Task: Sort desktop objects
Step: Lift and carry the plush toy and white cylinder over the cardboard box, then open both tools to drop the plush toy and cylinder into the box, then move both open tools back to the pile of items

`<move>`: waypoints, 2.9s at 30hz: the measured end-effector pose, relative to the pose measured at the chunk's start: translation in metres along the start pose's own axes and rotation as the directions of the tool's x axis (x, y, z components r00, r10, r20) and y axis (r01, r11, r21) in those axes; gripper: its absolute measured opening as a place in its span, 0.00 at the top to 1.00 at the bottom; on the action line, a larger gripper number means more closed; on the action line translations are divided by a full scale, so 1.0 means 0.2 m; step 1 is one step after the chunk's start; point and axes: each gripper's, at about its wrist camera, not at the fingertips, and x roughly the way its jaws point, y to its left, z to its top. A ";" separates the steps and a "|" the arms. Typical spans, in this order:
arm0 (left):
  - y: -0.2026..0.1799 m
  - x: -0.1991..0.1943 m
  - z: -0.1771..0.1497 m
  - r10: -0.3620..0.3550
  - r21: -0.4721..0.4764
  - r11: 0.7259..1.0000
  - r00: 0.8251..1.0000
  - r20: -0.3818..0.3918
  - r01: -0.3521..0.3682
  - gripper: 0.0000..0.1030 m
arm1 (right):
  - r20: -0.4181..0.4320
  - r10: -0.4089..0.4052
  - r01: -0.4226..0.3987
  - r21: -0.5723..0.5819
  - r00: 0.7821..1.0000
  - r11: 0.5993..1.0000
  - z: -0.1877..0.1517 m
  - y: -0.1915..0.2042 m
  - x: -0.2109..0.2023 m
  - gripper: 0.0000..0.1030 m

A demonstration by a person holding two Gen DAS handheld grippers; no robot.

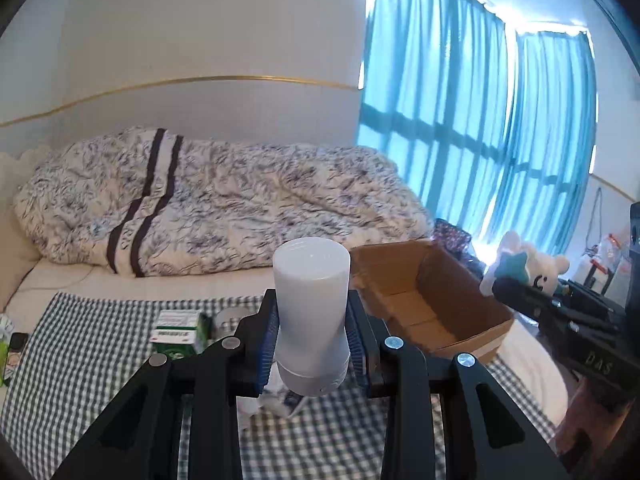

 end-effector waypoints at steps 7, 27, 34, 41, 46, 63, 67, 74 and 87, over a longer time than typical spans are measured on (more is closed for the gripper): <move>-0.16 0.02 0.05 -0.052 0.026 0.998 0.999 0.010 0.052 0.68 | 0.009 -0.076 0.076 -0.001 0.997 0.997 0.04 -0.12 -0.08 0.51; -0.57 0.50 0.08 -0.166 0.106 0.979 0.981 -0.101 0.177 0.68 | -0.075 -0.148 0.151 0.047 0.986 0.987 -0.01 -0.54 0.11 0.51; -0.67 0.71 0.05 -0.175 0.128 0.973 0.973 -0.148 0.194 0.68 | -0.123 -0.150 0.158 0.061 0.981 0.986 -0.03 -0.67 0.25 0.52; -0.73 0.90 -0.03 -0.182 0.136 0.968 0.961 -0.209 0.212 0.68 | -0.152 -0.155 0.167 0.069 0.976 0.984 -0.10 -0.75 0.35 0.59; -0.77 1.04 -0.11 -0.197 0.134 0.962 0.942 -0.273 0.240 0.68 | -0.164 -0.178 0.192 0.076 0.970 0.978 -0.13 -0.80 0.38 0.59; -0.70 0.85 0.01 -0.166 0.105 0.977 0.973 -0.158 0.183 0.23 | -0.061 -0.199 0.204 0.107 0.978 0.973 -0.03 -0.74 0.20 0.52; -0.61 0.69 0.09 -0.151 0.089 0.983 0.982 -0.110 0.161 0.23 | -0.030 -0.193 0.195 0.093 0.981 0.976 0.03 -0.64 0.12 0.49; -0.39 0.41 0.19 -0.111 0.057 0.992 0.993 -0.028 0.112 0.23 | 0.018 -0.169 0.168 0.060 0.985 0.984 0.13 -0.41 0.00 0.43; 0.09 -0.07 0.25 0.028 -0.019 0.999 0.995 0.096 -0.026 0.20 | 0.070 -0.095 0.096 -0.005 0.993 0.995 0.23 0.03 -0.08 0.25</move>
